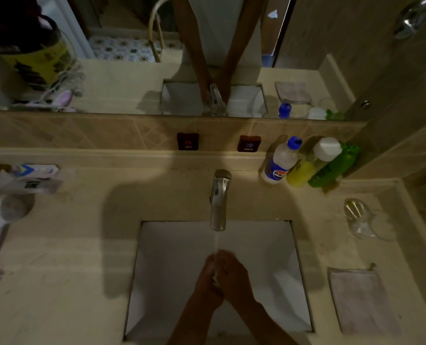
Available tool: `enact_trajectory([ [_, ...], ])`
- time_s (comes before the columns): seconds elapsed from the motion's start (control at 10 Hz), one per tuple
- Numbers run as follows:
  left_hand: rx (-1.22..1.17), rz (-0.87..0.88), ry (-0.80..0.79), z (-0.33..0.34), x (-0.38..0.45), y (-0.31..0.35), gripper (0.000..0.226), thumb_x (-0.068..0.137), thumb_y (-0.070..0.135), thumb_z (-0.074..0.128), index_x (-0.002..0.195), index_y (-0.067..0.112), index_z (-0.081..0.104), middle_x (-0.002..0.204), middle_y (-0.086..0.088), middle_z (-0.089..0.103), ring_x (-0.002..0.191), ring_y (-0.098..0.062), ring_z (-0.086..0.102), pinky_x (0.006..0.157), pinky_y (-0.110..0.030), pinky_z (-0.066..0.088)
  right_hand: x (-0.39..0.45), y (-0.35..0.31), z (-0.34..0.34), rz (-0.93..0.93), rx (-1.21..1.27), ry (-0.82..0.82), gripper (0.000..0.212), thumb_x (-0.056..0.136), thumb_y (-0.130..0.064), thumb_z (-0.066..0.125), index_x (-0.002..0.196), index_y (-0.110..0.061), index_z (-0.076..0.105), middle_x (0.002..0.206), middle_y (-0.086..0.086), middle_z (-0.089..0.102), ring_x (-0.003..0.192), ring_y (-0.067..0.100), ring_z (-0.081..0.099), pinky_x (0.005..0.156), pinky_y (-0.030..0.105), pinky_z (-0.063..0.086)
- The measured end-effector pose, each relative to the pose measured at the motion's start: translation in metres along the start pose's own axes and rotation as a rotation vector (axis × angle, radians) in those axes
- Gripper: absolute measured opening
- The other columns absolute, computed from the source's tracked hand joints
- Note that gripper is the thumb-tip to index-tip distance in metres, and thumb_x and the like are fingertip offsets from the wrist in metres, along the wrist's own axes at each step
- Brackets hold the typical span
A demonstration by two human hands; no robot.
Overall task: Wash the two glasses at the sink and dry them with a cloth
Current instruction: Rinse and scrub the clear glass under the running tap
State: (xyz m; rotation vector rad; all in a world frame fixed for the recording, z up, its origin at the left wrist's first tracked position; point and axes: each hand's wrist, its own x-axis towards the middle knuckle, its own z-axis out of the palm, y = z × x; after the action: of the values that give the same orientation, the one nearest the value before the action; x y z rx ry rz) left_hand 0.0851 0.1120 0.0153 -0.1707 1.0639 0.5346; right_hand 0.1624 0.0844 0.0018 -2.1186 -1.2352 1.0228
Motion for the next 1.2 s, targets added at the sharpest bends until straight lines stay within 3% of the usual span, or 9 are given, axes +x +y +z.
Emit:
enact_trajectory([
  [0.1,0.0,-0.025,0.045,0.006,0.0,0.001,0.037,0.101,0.038,0.048,0.103,0.006,0.066,0.091,-0.017,0.067,0.088,-0.03,0.065,0.079,-0.041,0.051,0.018,-0.006,-0.005,0.186,0.116,-0.059,0.049,0.095,-0.06,0.033,0.084,-0.03,0.07,0.079,-0.008,0.067,0.077,0.007,0.068,0.063,0.009,0.046],
  [0.3,-0.184,-0.143,0.171,0.005,0.005,0.013,0.042,0.099,0.042,0.054,0.122,0.007,0.059,0.101,-0.021,0.062,0.089,-0.036,0.059,0.079,-0.045,0.06,0.026,0.006,-0.022,0.288,0.397,-0.391,0.039,0.101,-0.039,0.047,0.136,-0.023,0.052,0.138,0.002,0.056,0.128,0.018,0.053,0.107,0.028,0.044],
  [0.4,-0.21,-0.156,0.143,0.001,0.008,0.015,0.039,0.103,0.044,0.047,0.113,0.009,0.061,0.083,-0.015,0.069,0.076,-0.031,0.063,0.04,-0.041,0.057,0.012,0.016,-0.022,0.199,0.436,-0.442,0.053,0.095,-0.03,0.06,0.143,-0.025,0.038,0.138,-0.007,0.049,0.125,0.009,0.05,0.093,0.009,0.046],
  [0.6,-0.188,-0.151,0.073,0.004,-0.001,0.003,0.028,0.087,0.029,0.072,0.089,0.002,0.064,0.078,-0.019,0.066,0.08,-0.027,0.055,0.079,-0.035,0.05,0.011,0.008,-0.003,0.158,0.167,-0.169,0.037,0.093,-0.044,0.059,0.124,-0.023,0.058,0.118,-0.002,0.065,0.111,0.017,0.063,0.091,0.023,0.049],
  [0.8,-0.131,-0.041,0.154,0.004,0.004,0.006,0.049,0.103,0.043,0.045,0.104,-0.002,0.063,0.099,-0.024,0.061,0.091,-0.038,0.057,0.09,-0.048,0.046,0.043,0.001,0.0,0.44,0.079,-0.295,0.037,0.105,-0.031,0.036,0.127,-0.012,0.06,0.124,0.014,0.064,0.113,0.029,0.061,0.095,0.031,0.048],
  [0.9,-0.031,0.036,0.136,0.004,0.006,0.009,0.051,0.107,0.032,0.035,0.082,-0.003,0.064,0.072,-0.02,0.061,0.073,-0.034,0.053,0.067,-0.037,0.051,0.045,0.006,-0.003,0.453,0.247,-0.324,0.034,0.107,-0.025,0.035,0.107,-0.005,0.062,0.098,0.017,0.064,0.092,0.031,0.062,0.087,0.036,0.05],
  [1.0,0.007,0.024,0.205,0.002,0.011,0.013,0.039,0.104,0.03,0.046,0.092,-0.002,0.066,0.078,-0.016,0.066,0.077,-0.033,0.06,0.073,-0.038,0.056,0.039,0.003,-0.006,0.545,0.376,-0.302,0.034,0.102,-0.024,0.04,0.122,-0.004,0.059,0.112,0.012,0.063,0.115,0.033,0.06,0.091,0.034,0.048],
  [1.1,0.094,0.024,0.147,0.001,0.013,0.018,0.047,0.098,0.04,0.058,0.121,0.0,0.064,0.108,-0.02,0.064,0.103,-0.036,0.061,0.104,-0.051,0.045,0.023,-0.017,0.0,0.389,0.387,-0.217,0.036,0.105,-0.024,0.039,0.137,-0.009,0.047,0.112,0.001,0.053,0.118,0.026,0.056,0.09,0.023,0.047],
  [1.2,0.123,0.119,0.076,0.0,0.011,0.02,0.042,0.095,0.042,0.059,0.114,0.005,0.062,0.102,-0.017,0.064,0.094,-0.031,0.064,0.088,-0.045,0.051,0.011,-0.02,0.012,0.242,0.421,-0.171,0.03,0.103,-0.011,0.043,0.132,-0.008,0.051,0.104,0.001,0.066,0.098,0.018,0.067,0.083,0.028,0.056],
])
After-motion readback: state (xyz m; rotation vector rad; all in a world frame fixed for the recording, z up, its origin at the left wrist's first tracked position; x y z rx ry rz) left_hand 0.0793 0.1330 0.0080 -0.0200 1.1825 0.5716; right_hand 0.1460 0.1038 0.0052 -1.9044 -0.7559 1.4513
